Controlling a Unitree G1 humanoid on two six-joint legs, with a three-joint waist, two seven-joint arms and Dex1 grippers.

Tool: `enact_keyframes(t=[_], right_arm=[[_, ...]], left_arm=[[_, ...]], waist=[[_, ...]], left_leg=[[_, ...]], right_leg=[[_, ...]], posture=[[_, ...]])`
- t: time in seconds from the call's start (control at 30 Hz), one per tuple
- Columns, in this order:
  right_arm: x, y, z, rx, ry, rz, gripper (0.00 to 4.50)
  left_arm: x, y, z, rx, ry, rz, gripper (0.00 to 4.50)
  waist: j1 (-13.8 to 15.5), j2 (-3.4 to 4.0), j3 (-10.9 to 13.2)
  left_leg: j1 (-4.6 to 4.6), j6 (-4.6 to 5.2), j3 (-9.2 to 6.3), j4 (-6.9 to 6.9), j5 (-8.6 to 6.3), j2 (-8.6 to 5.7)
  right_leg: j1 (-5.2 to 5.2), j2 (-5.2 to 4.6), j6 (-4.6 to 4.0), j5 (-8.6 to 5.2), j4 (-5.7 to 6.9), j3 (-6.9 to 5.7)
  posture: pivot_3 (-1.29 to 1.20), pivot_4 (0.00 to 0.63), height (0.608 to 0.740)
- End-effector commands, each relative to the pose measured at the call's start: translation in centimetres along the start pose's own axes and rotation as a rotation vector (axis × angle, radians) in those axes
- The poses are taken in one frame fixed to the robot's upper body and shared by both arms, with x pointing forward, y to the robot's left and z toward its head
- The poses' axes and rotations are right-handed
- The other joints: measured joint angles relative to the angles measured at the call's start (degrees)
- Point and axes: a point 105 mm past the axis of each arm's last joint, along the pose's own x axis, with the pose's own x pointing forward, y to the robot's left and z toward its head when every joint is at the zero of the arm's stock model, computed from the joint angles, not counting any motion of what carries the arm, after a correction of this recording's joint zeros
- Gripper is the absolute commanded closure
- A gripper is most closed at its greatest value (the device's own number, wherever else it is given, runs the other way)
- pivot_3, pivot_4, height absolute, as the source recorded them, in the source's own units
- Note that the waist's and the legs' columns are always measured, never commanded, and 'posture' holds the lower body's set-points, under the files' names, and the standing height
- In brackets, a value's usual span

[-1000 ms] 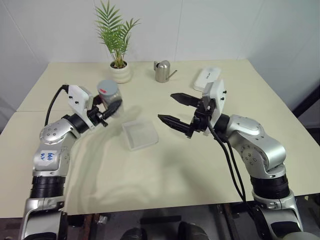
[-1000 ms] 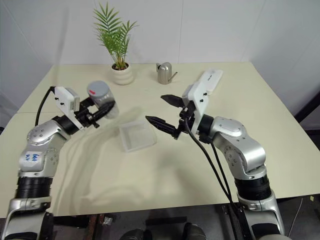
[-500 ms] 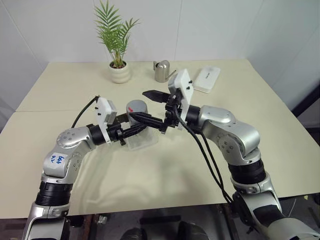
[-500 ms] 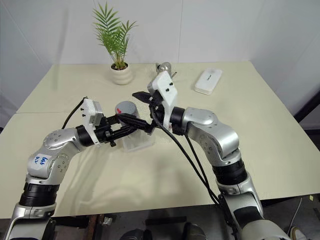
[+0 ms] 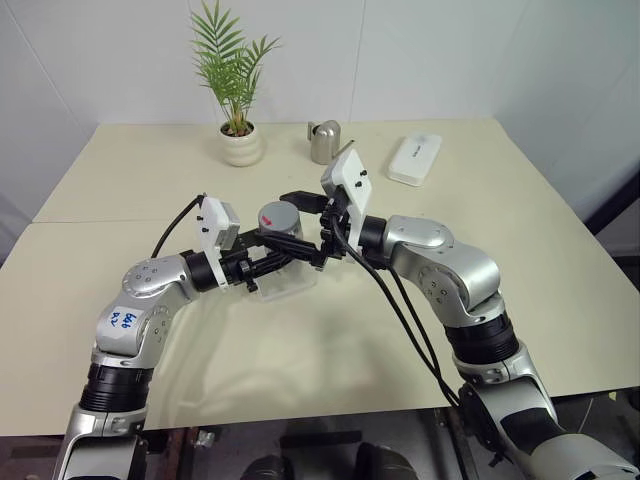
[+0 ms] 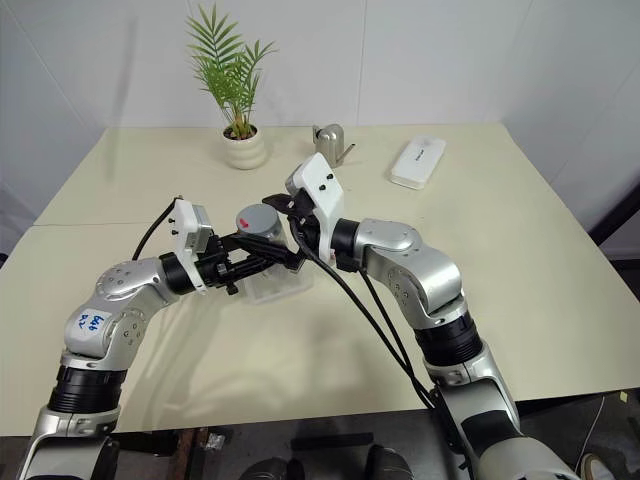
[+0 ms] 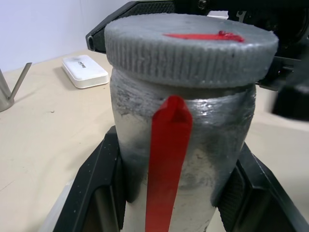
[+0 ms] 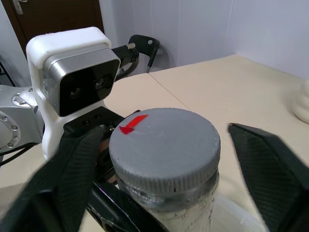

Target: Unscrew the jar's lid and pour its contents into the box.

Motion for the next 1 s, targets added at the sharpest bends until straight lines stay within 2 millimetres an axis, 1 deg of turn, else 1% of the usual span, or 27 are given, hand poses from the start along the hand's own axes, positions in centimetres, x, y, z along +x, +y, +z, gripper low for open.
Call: enact_keyframes(t=[0.03, 0.07, 0.2, 0.27, 0.37, 0.4, 0.47, 0.57, 0.63, 0.7, 0.8, 0.9, 0.97, 1.0], right_arm=[[-0.1, 0.6, 1.5, -0.034, -0.059, 0.023, 1.61], [-0.1, 0.7, 1.5, -0.031, -0.063, 0.026, 1.90], [-0.3, 1.1, 1.9, -0.033, -0.082, 0.054, 1.90], [-0.6, 1.5, 2.1, -0.051, -0.087, 0.116, 1.90], [-1.6, 3.2, 2.7, -0.091, -0.114, 0.324, 1.90], [-2.1, 3.9, 3.1, -0.094, -0.133, 0.414, 1.90], [-2.7, 4.8, 3.1, -0.124, -0.104, 0.555, 1.90], [-3.3, 5.4, 3.3, -0.155, -0.061, 0.705, 1.90], [-3.3, 5.3, 3.8, -0.164, -0.060, 0.746, 1.90], [-3.1, 5.1, 4.1, -0.177, -0.056, 0.764, 1.90], [-3.1, 4.8, 4.4, -0.189, -0.057, 0.768, 1.90], [-3.2, 4.4, 4.7, -0.170, -0.066, 0.747, 1.90], [-3.2, 3.7, 4.7, -0.133, -0.070, 0.699, 1.17], [-3.4, 3.5, 4.7, -0.127, -0.069, 0.685, 0.91]], left_arm=[[0.0, -0.3, 1.1, 0.040, -0.028, -0.008, 2.57], [0.0, -0.3, 1.1, 0.040, -0.026, -0.009, 2.57], [0.0, -0.3, 1.0, 0.041, -0.015, -0.026, 2.57], [0.1, -0.3, 1.0, 0.045, -0.014, -0.054, 2.57], [0.2, -0.9, 1.2, 0.031, -0.025, -0.155, 2.57], [0.2, -1.6, 1.4, 0.005, -0.039, -0.227, 2.57], [0.2, -2.9, 2.3, -0.036, -0.075, -0.368, 2.57], [0.3, -4.1, 3.4, -0.095, -0.105, -0.521, 2.57], [0.3, -4.7, 3.8, -0.106, -0.106, -0.588, 2.57], [0.2, -5.1, 3.8, -0.102, -0.099, -0.616, 2.57], [0.0, -5.1, 3.5, -0.088, -0.087, -0.608, 2.57], [-0.3, -4.6, 3.3, -0.077, -0.083, -0.566, 2.57], [-0.6, -4.4, 3.2, -0.073, -0.076, -0.542, 2.57], [-0.8, -4.2, 3.2, -0.072, -0.072, -0.527, 2.57]], waist=[[0.0, 0.00, 0.0], [0.0, 0.00, 0.0], [0.0, 0.00, 0.0], [0.0, 0.00, 0.0], [0.2, 0.00, 0.0], [0.2, 0.00, 0.0], [0.1, 0.00, 0.0], [-0.1, 0.00, 0.0], [-0.2, 0.00, 0.0], [-0.2, 0.00, 0.0], [-0.1, 0.00, 0.0], [0.0, 0.00, 0.0], [0.0, 0.00, 0.0], [0.0, 0.00, 0.0]], left_leg=[[0.00, 0.00, 0.00, 0.00, 0.00, 0.00], [0.00, 0.00, 0.00, 0.00, 0.00, 0.00], [0.00, 0.00, 0.00, 0.00, 0.00, 0.00], [0.00, 0.00, 0.00, 0.00, 0.00, 0.00], [-0.01, 0.00, -0.01, 0.01, 0.00, -0.02], [-0.01, 0.02, 0.00, 0.01, -0.01, -0.02], [-0.03, 0.04, 0.01, 0.02, -0.02, -0.03], [-0.02, 0.05, 0.03, 0.02, -0.02, 0.01], [0.01, 0.03, 0.07, 0.03, -0.02, 0.05], [0.06, -0.01, 0.09, 0.02, 0.01, 0.09], [0.04, -0.02, 0.10, 0.06, 0.01, 0.09], [0.03, -0.01, 0.08, 0.05, 0.01, 0.08], [0.02, -0.03, 0.06, 0.04, 0.00, 0.08], [0.02, -0.03, 0.05, 0.04, 0.00, 0.08]], right_leg=[[0.00, 0.00, 0.00, 0.00, 0.00, 0.00], [0.00, 0.00, 0.00, 0.00, 0.00, 0.01], [0.00, 0.00, 0.00, 0.00, 0.00, 0.00], [0.00, 0.00, 0.00, 0.00, 0.00, 0.00], [0.01, 0.00, 0.00, 0.00, -0.02, -0.02], [0.01, 0.00, 0.00, 0.00, -0.04, -0.01], [0.01, 0.00, 0.00, 0.00, -0.05, -0.01], [0.01, 0.02, 0.00, 0.00, -0.05, -0.02], [0.01, 0.07, 0.00, 0.00, -0.05, -0.01], [0.02, 0.10, 0.00, 0.00, -0.03, -0.01], [0.02, 0.09, 0.00, 0.00, -0.02, -0.01], [0.01, 0.07, 0.00, 0.00, -0.03, 0.00], [0.01, 0.07, 0.00, 0.00, -0.03, -0.01], [0.01, 0.07, 0.00, 0.00, -0.03, -0.01]], posture=[[0.00, 0.150, 0.740], [0.00, 0.150, 0.740], [0.00, 0.150, 0.740], [0.00, 0.150, 0.740], [0.00, 0.150, 0.740], [0.00, 0.150, 0.740], [0.00, 0.150, 0.740], [0.00, 0.150, 0.740], [0.00, 0.150, 0.740], [0.00, 0.150, 0.740], [0.00, 0.150, 0.740], [0.00, 0.150, 0.740], [0.00, 0.150, 0.740], [0.00, 0.150, 0.740]])
